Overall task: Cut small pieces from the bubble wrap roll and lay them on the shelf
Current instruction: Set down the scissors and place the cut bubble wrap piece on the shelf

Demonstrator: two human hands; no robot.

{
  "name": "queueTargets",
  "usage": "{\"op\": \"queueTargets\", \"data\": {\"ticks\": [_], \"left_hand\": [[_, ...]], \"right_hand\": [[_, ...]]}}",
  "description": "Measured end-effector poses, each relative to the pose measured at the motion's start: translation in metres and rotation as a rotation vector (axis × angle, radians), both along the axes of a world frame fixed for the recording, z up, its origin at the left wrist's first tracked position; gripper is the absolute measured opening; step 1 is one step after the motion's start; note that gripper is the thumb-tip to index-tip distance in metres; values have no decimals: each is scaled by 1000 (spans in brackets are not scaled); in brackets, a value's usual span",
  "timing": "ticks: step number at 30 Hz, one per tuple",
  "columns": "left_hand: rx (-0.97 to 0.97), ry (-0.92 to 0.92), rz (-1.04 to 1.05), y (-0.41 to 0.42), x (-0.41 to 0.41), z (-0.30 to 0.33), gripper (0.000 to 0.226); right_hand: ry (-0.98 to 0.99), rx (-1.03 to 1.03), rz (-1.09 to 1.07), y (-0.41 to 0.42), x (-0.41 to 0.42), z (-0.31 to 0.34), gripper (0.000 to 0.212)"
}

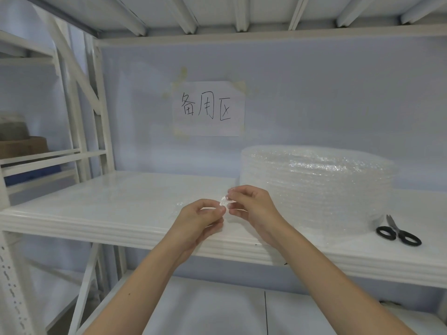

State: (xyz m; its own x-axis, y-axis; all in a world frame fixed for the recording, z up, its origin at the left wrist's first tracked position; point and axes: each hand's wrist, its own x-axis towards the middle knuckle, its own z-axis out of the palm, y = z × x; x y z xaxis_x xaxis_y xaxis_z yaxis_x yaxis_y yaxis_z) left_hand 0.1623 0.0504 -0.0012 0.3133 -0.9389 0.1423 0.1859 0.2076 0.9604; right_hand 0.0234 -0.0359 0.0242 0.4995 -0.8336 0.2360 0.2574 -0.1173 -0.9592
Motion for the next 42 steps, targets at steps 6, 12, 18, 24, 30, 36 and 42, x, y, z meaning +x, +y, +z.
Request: {"op": "queueTargets", "data": {"ticks": [6,12,18,24,30,36,42], "left_hand": [[-7,-51,67,1,8,0,3],[-62,-158,183,3,29,15,12],[-88,-52,346,-12,82,33,22],[59,3,401,-27,104,18,24],[75,8,418,-28,104,18,21],[29,14,529,-29,105,17,15],[-8,-39,616,-27,104,15,18]], "right_hand": [[-75,81,36,-10,13,1,4],[-30,116,27,-23,28,-2,22],[145,104,48,-35,41,-7,28],[264,34,14,-42,50,-6,34],[305,25,23,-45,62,-5,35],[443,-130,-39,-50,71,-17,29],[629,-475,-197,-53,73,-20,23]]}}
